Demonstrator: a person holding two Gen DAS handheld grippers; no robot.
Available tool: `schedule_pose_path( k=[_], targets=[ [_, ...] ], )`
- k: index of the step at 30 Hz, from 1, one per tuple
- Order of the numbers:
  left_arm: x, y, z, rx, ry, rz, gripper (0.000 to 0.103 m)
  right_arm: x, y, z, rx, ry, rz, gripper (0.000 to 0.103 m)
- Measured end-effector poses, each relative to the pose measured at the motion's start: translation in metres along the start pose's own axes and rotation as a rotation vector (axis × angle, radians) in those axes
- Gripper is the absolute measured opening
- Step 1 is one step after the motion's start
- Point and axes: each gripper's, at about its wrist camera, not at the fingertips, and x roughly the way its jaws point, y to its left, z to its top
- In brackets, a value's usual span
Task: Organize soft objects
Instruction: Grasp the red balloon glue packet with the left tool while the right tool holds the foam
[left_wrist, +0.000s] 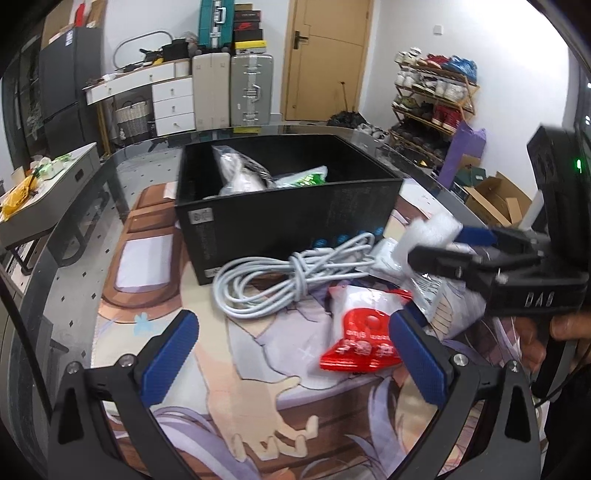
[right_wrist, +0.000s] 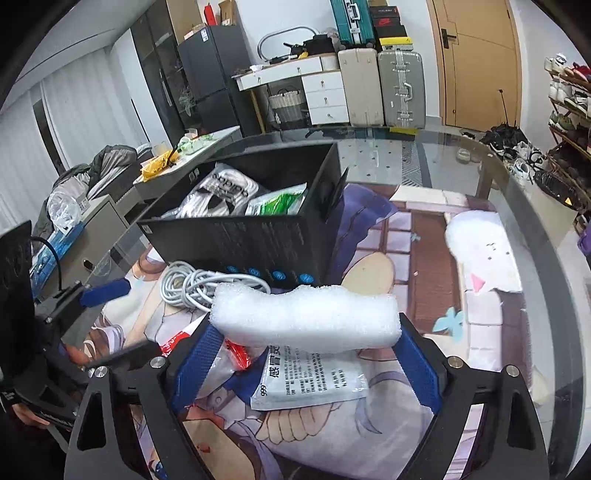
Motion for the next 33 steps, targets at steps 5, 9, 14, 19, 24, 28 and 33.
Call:
schedule_pose_path(
  k=[5,9,14,19,24,28,33],
  targets=[
    [0.004,-0.013,-0.001,0.053,0.025,-0.011,0.103,-0.012,-0.009,-0.001,0.021,-0.023,-0.003,0.091],
    [0.009,-0.02,-0.003,0.067,0.047,-0.01,0.103,-0.015,-0.014,-0.001,0.031,-0.028,-0.002,0.091],
    [0.017,-0.025,-0.002,0.078,0.084,-0.011,0.102,-0.016,-0.015,-0.001,0.032,-0.03,0.003,0.091],
    [0.019,-0.032,-0.002,0.109,0.093,-0.044,0.079,-0.018,-0.013,-0.002,0.027,-0.03,0.01,0.091],
    [0.01,-0.034,-0.003,0.119,0.057,-0.105,0.059,-0.02,-0.011,-0.001,0.024,-0.036,0.012,0.091],
    [0.001,-0.033,0.0,0.114,0.037,-0.124,0.059,-0.021,-0.013,0.0,0.026,-0.043,0.01,0.091],
    [-0.01,-0.026,0.003,0.093,0.012,-0.129,0.058,-0.024,-0.012,0.0,0.025,-0.051,0.009,0.091]
  ],
)
